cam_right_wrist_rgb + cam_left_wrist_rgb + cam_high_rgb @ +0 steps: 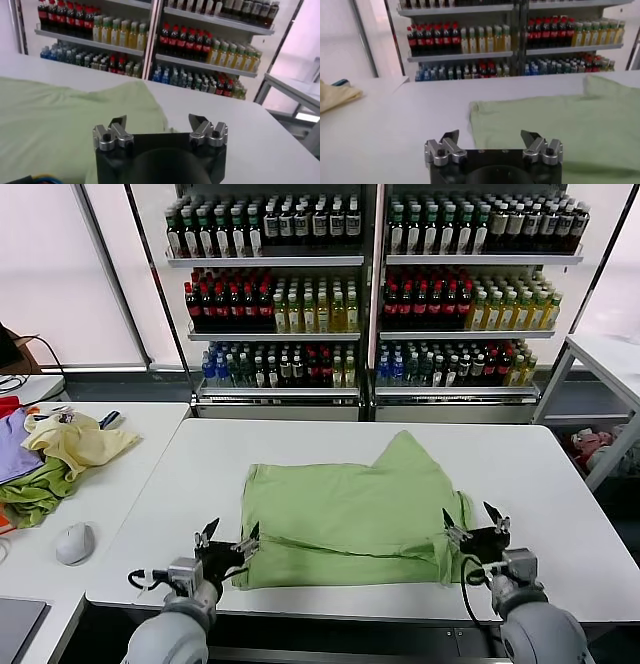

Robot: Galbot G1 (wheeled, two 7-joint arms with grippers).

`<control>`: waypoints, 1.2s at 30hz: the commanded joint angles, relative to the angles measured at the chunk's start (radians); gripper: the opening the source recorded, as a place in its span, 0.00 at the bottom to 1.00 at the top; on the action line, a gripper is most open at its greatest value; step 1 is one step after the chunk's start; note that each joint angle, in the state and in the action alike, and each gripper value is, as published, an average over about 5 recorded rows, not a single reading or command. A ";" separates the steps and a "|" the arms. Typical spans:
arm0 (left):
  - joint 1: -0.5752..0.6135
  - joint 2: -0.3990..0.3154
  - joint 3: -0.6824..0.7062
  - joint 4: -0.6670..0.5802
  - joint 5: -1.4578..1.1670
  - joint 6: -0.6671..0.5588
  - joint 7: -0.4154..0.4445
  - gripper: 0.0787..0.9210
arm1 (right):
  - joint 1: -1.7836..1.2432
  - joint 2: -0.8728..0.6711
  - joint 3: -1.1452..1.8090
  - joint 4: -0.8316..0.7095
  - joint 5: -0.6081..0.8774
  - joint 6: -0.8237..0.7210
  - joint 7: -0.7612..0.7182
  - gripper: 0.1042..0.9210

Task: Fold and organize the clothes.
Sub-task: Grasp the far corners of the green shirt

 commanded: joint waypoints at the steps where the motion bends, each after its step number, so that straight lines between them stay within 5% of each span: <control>1: -0.346 -0.034 0.086 0.308 -0.048 0.012 -0.014 0.88 | 0.327 0.005 -0.134 -0.259 0.026 -0.014 0.010 0.88; 20: -0.635 -0.173 0.183 0.778 -0.005 0.003 -0.016 0.88 | 0.745 0.177 -0.268 -0.892 -0.002 0.016 0.005 0.88; 36: -0.604 -0.173 0.197 0.786 -0.043 0.037 0.004 0.88 | 0.818 0.290 -0.227 -1.116 0.011 0.030 -0.011 0.88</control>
